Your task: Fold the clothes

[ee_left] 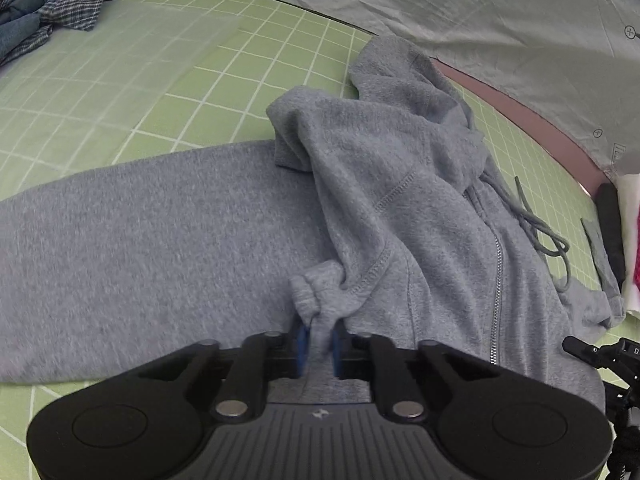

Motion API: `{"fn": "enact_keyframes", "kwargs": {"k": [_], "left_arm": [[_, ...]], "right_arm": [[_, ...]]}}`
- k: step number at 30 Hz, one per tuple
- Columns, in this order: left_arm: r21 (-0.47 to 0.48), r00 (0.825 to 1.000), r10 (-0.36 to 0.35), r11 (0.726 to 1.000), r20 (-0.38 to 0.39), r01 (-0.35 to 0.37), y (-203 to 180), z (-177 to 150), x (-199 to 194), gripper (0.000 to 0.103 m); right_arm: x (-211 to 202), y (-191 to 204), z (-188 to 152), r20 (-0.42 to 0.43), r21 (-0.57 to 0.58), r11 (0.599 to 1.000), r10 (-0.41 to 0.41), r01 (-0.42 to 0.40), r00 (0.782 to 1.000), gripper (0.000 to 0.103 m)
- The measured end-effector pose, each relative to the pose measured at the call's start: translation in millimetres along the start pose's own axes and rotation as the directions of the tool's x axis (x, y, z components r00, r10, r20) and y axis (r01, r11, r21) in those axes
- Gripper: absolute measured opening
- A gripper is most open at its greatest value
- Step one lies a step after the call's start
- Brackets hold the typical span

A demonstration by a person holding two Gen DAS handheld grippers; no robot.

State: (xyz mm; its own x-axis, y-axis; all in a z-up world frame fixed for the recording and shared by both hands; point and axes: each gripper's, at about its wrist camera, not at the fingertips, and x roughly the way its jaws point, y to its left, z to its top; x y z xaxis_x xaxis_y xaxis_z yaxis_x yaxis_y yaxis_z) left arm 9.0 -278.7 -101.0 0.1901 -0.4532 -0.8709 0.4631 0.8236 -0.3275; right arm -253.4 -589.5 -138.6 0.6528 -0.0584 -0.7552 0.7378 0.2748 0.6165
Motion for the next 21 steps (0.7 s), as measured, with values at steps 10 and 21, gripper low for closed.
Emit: {"fn": "enact_keyframes", "kwargs": {"k": [10,21], "left_arm": [[-0.065,0.996,0.052,0.997,0.074,-0.047,15.8,60.9,14.2,0.003],[-0.078,0.996,0.059,0.995,0.062,-0.054,18.7,64.7,39.4,0.003]], "right_arm": [[33.2,22.4,54.1,0.043,-0.128,0.992,-0.003,0.008,0.999,0.004],[70.6,34.2,75.2,0.024,-0.187,0.982,-0.002,0.007,1.0,0.003]]}}
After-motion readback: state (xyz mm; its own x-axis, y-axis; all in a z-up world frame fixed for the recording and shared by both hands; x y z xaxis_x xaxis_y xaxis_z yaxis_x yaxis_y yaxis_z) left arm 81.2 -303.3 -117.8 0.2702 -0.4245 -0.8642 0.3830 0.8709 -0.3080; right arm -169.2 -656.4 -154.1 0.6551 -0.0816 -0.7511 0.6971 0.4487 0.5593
